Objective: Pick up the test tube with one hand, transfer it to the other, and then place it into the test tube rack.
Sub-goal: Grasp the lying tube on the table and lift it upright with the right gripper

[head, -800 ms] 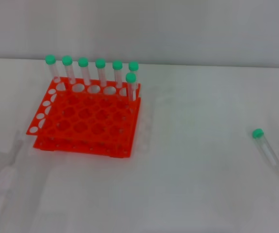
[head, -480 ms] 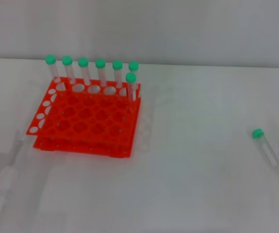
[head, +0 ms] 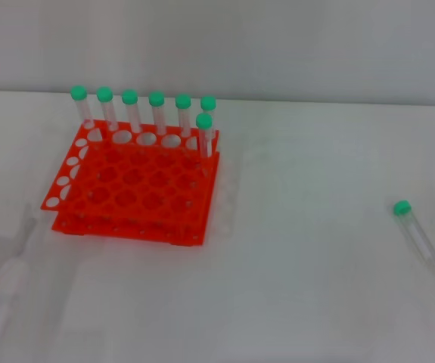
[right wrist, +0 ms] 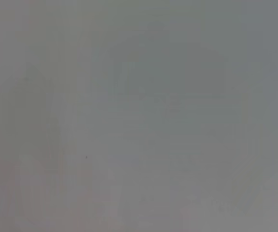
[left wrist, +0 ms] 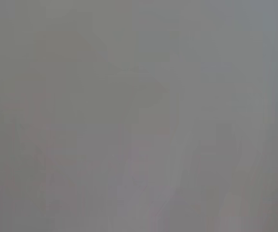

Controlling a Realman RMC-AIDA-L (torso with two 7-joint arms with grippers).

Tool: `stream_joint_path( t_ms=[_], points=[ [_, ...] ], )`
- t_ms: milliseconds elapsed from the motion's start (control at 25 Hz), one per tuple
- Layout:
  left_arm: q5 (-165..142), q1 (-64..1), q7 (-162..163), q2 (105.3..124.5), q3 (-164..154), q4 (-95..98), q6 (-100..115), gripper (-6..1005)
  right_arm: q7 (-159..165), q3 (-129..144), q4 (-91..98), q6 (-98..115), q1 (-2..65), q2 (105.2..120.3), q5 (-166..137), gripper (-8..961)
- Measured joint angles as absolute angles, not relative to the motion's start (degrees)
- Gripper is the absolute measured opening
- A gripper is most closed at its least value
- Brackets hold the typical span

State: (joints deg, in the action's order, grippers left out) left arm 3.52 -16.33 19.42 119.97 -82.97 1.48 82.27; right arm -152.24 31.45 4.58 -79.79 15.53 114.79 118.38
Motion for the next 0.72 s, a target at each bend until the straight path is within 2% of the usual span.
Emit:
stream_joint_path(
  t_ms=[80, 280, 520, 720],
  points=[
    [3.5, -16.3, 19.4, 119.94, -83.0, 1.5, 82.3, 842, -152.2, 31.5, 4.6, -79.7, 15.6, 114.78, 118.4, 615],
    [3.6, -16.3, 19.4, 119.84, -83.0, 1.7, 82.3, 842, -151.8, 32.5, 4.7, -79.6, 15.6, 114.79, 118.4, 383],
    [3.7, -16.3, 19.3, 119.79, -83.0, 1.7, 82.3, 842, -150.0, 35.3, 7.0, -80.0, 15.1, 114.76, 118.3, 346],
    [3.9, -16.4, 19.4, 119.79, -83.0, 1.6, 82.3, 842, -143.2, 36.7, 14.7, -82.9, 12.1, 114.46, 115.0, 458]
  ],
)
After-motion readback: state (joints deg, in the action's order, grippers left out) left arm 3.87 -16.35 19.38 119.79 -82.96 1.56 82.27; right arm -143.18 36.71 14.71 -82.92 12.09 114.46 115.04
